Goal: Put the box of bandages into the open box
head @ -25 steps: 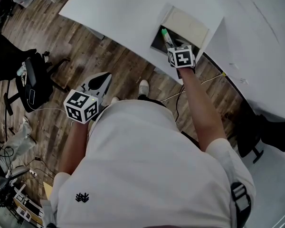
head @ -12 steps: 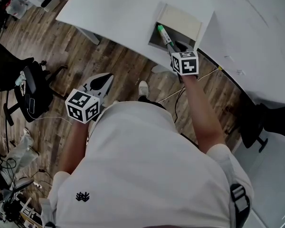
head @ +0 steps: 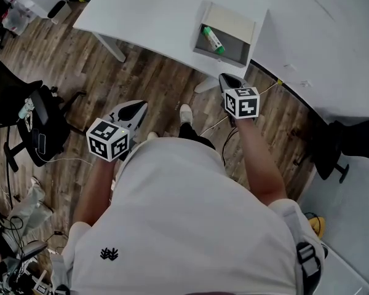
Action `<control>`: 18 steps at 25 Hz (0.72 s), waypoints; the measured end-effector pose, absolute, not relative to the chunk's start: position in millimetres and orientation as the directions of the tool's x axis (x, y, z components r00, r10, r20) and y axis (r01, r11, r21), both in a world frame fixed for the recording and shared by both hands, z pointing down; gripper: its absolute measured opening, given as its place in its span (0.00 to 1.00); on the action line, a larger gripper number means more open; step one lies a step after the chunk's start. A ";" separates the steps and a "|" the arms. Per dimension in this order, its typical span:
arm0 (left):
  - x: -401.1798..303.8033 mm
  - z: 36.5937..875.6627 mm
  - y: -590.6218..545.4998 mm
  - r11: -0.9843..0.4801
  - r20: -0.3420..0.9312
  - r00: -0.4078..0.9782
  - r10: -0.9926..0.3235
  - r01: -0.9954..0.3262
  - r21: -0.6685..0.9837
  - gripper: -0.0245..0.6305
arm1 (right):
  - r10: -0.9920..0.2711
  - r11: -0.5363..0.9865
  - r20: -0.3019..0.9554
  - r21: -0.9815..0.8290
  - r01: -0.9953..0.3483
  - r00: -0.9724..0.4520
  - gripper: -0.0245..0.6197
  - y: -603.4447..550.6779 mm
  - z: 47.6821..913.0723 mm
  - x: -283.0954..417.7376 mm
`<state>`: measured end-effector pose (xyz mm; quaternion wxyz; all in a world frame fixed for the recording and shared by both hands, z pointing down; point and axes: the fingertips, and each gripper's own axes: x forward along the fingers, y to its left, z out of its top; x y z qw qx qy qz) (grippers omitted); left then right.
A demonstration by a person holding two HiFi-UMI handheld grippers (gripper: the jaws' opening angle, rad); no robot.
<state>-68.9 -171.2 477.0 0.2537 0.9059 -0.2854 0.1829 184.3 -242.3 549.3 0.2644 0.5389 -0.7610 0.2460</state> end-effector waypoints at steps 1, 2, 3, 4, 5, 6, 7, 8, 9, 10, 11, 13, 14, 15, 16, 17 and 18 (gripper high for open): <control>-71.6 478.0 -167.3 -0.712 0.475 0.774 -0.417 -0.604 0.359 0.05 | -0.689 0.303 0.666 -0.095 -0.948 -0.287 0.05 -231.2 548.4 177.3; -74.5 478.7 -163.0 -0.717 0.474 0.779 -0.410 -0.597 0.360 0.05 | -0.687 0.309 0.664 -0.100 -0.946 -0.295 0.05 -219.7 547.5 169.9; -77.6 479.2 -158.5 -0.723 0.473 0.783 -0.403 -0.589 0.360 0.05 | -0.687 0.314 0.661 -0.104 -0.944 -0.302 0.05 -208.0 546.8 162.2; -80.5 479.3 -154.2 -0.729 0.471 0.788 -0.396 -0.581 0.361 0.05 | -0.688 0.317 0.659 -0.106 -0.942 -0.306 0.05 -196.5 546.4 155.0; -83.0 479.1 -150.5 -0.735 0.468 0.794 -0.389 -0.573 0.361 0.05 | -0.688 0.319 0.657 -0.108 -0.942 -0.309 0.05 -185.5 546.2 148.4; -84.7 478.6 -147.2 -0.741 0.464 0.799 -0.382 -0.565 0.362 0.05 | -0.688 0.319 0.655 -0.112 -0.941 -0.311 0.05 -174.8 546.1 142.6; -85.8 477.9 -144.3 -0.747 0.461 0.804 -0.376 -0.558 0.362 0.05 | -0.688 0.319 0.654 -0.117 -0.941 -0.315 0.05 -164.5 545.8 137.5; -86.3 477.1 -141.4 -0.753 0.458 0.808 -0.370 -0.550 0.363 0.05 | -0.689 0.319 0.651 -0.121 -0.940 -0.318 0.05 -154.7 545.0 133.0; -87.0 476.5 -138.6 -0.758 0.456 0.813 -0.363 -0.542 0.363 0.05 | -0.691 0.319 0.648 -0.125 -0.940 -0.321 0.05 -145.5 543.6 128.7; -88.0 476.0 -135.7 -0.763 0.455 0.816 -0.356 -0.535 0.363 0.05 | -0.692 0.319 0.644 -0.131 -0.939 -0.325 0.05 -136.9 542.0 123.9; -89.6 475.7 -132.7 -0.768 0.454 0.820 -0.350 -0.528 0.362 0.05 | -0.693 0.321 0.640 -0.138 -0.937 -0.332 0.05 -128.8 540.4 118.6; -93.6 475.6 -125.8 -0.778 0.452 0.825 -0.339 -0.516 0.358 0.05 | -0.694 0.332 0.632 -0.146 -0.932 -0.346 0.05 -113.8 536.7 106.9; -95.4 475.8 -122.2 -0.783 0.452 0.827 -0.334 -0.510 0.356 0.05 | -0.694 0.339 0.629 -0.146 -0.929 -0.352 0.05 -107.0 534.5 101.5; -96.9 476.2 -118.8 -0.787 0.453 0.829 -0.328 -0.505 0.354 0.05 | -0.693 0.345 0.626 -0.147 -0.927 -0.357 0.05 -100.6 532.3 96.6; -98.4 476.8 -115.7 -0.790 0.455 0.829 -0.324 -0.502 0.353 0.05 | -0.692 0.351 0.624 -0.149 -0.925 -0.363 0.05 -95.0 530.0 92.2; -100.0 477.3 -112.9 -0.792 0.457 0.830 -0.320 -0.499 0.352 0.05 | -0.692 0.355 0.621 -0.153 -0.922 -0.369 0.05 -90.2 527.6 87.9; -101.5 477.8 -110.4 -0.793 0.459 0.831 -0.316 -0.496 0.352 0.05 | -0.693 0.358 0.615 -0.160 -0.920 -0.376 0.05 -86.0 525.1 83.8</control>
